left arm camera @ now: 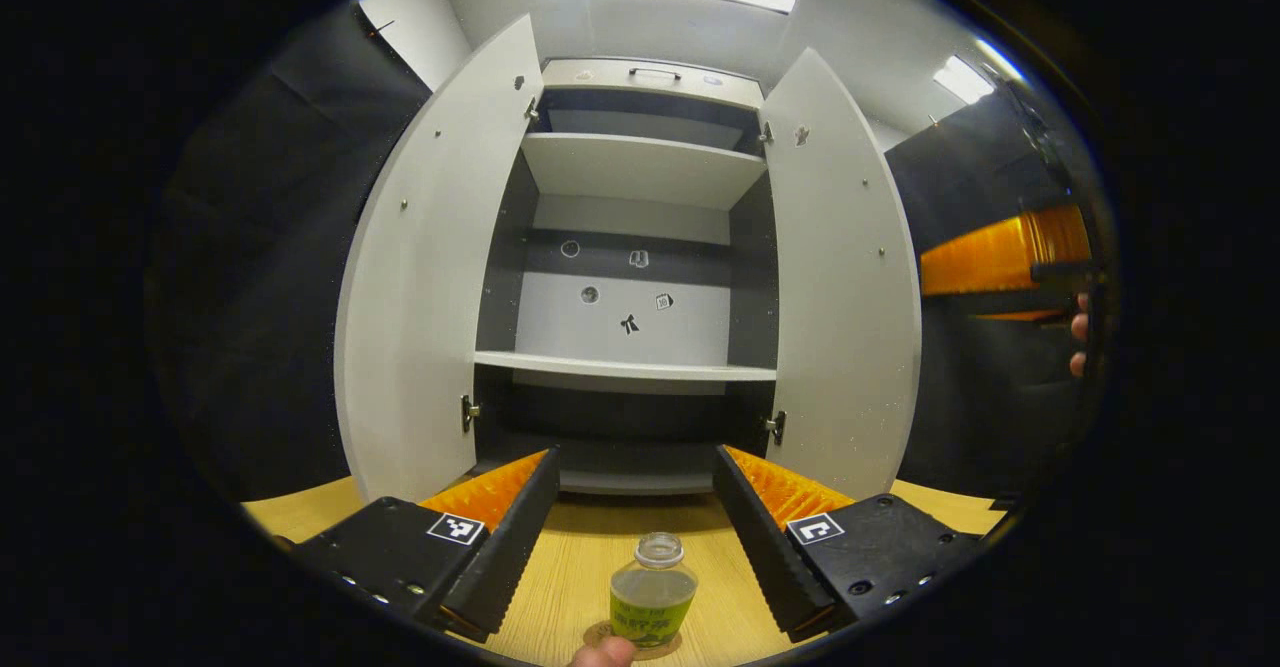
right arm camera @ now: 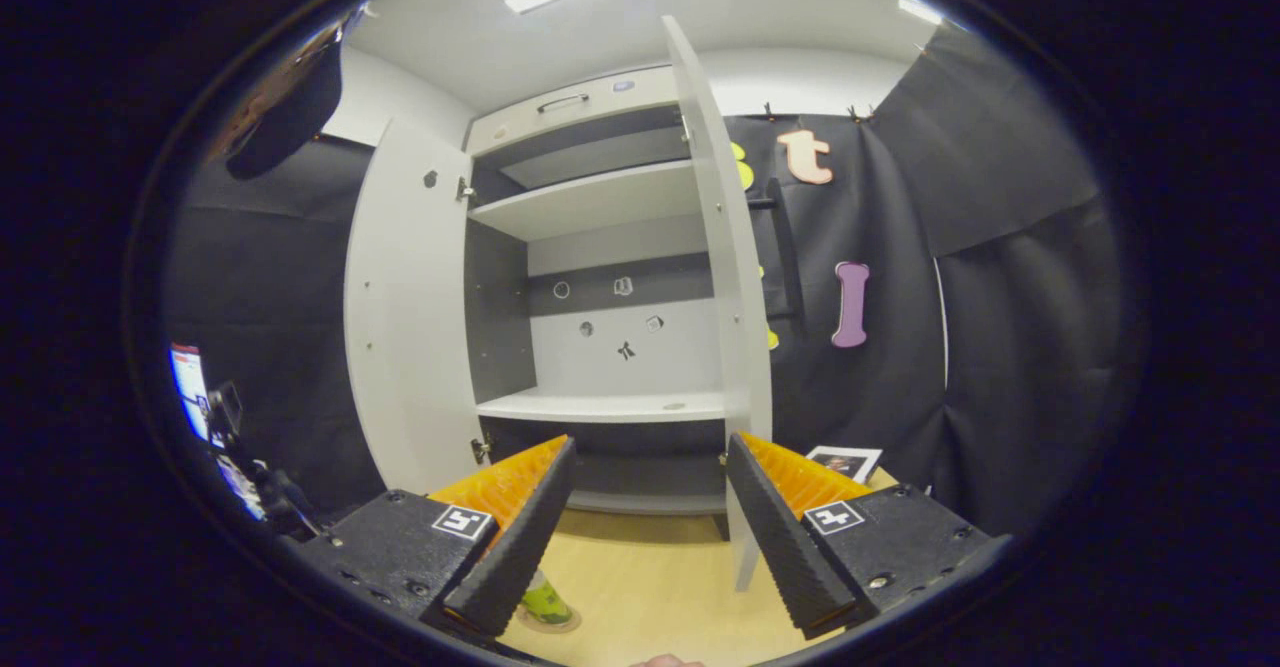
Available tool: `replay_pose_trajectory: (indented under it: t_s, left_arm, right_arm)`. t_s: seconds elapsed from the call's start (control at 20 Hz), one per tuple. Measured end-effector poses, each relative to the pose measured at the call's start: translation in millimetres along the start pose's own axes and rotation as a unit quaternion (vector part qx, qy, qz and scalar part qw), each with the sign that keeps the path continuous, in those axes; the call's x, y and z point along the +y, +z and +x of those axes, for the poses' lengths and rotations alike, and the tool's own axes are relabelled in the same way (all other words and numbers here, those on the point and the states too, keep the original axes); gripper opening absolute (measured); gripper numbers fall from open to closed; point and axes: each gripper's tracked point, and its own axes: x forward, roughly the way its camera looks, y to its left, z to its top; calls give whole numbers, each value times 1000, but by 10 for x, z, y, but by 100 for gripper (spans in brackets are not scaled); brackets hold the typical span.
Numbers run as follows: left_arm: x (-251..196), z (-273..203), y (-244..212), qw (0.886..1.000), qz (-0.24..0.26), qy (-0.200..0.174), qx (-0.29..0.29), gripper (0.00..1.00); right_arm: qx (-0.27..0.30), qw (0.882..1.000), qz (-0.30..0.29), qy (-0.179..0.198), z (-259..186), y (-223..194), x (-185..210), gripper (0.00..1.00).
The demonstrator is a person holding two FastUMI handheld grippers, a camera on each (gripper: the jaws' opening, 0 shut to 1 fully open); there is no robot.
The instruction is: Grasp the bottle in the cabinet with the left hand and place it on the coaster, then close the right door with the right hand and the left door with the left hand.
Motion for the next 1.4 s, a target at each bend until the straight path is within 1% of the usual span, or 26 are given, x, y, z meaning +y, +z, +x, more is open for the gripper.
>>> replay_pose_trajectory:
  t_s: [0.1,0.2,0.25,0.3,0.35,0.45,0.5,0.55,0.7,0.8,0.85,0.9,0.95,1.0,1.05,1.15,1.25,1.3,1.35,1.4]
  left_arm:
    - [-44,-13,25,1000,0,-12,19,94]
    - [-38,-16,82,1000,-5,-12,28,94]
    - [-51,-14,120,999,-8,-14,28,94]
    - [-57,-8,155,999,-8,-16,26,98]
    - [-53,4,189,1000,-6,-16,24,94]
    - [-40,-2,230,1000,-3,-12,18,94]
    - [-29,-5,211,1000,-3,-10,20,94]
    - [-41,-13,188,1000,-4,-10,25,94]
    - [-90,-41,131,999,-7,-16,34,95]
    - [-80,-45,132,999,-1,-14,34,95]
    - [-62,-41,133,999,2,-11,33,95]
    - [-43,-37,132,999,3,-9,33,95]
    - [-33,-37,126,999,4,-7,34,94]
    - [-14,-43,109,999,4,-4,36,95]
    - [8,-46,94,999,5,0,37,95]
    - [42,-56,67,999,3,4,41,95]
    - [67,-60,62,999,2,6,42,95]
    - [91,-65,57,999,0,8,41,95]
    - [91,-61,63,999,-5,7,40,95]
    - [87,-64,62,999,-9,6,39,95]
  right_arm:
    - [-10,1000,26,-2,-15,-86,-29,98]
    - [-16,999,39,-20,-14,-87,-224,98]
    - [-29,998,36,-34,5,35,-377,99]
    - [-46,997,30,-50,25,203,-557,98]
    - [-61,996,25,-62,59,412,-740,98]
    - [-98,992,21,-72,139,872,-1033,98]
    - [-108,991,17,-80,205,1046,-1202,93]
    - [-114,989,15,-89,270,1199,-1365,98]
    - [-102,989,16,-107,549,1446,-1703,98]
    - [-92,990,20,-102,734,1499,-1757,98]
    - [-87,991,21,-102,814,1475,-1787,93]
    - [-80,992,23,-99,887,1435,-1783,98]
    - [-72,993,23,-93,940,1386,-1743,93]
    - [-67,994,21,-87,982,1352,-1685,93]
    - [-64,994,15,-83,992,1323,-1631,98]
    - [-73,993,-5,-96,992,1365,-1649,98]
    - [-72,992,-13,-102,988,1365,-1629,97]
    - [-68,993,-13,-100,989,1362,-1590,92]
    - [-62,993,-13,-97,990,1347,-1545,97]
    - [-59,994,-15,-92,987,1349,-1484,97]
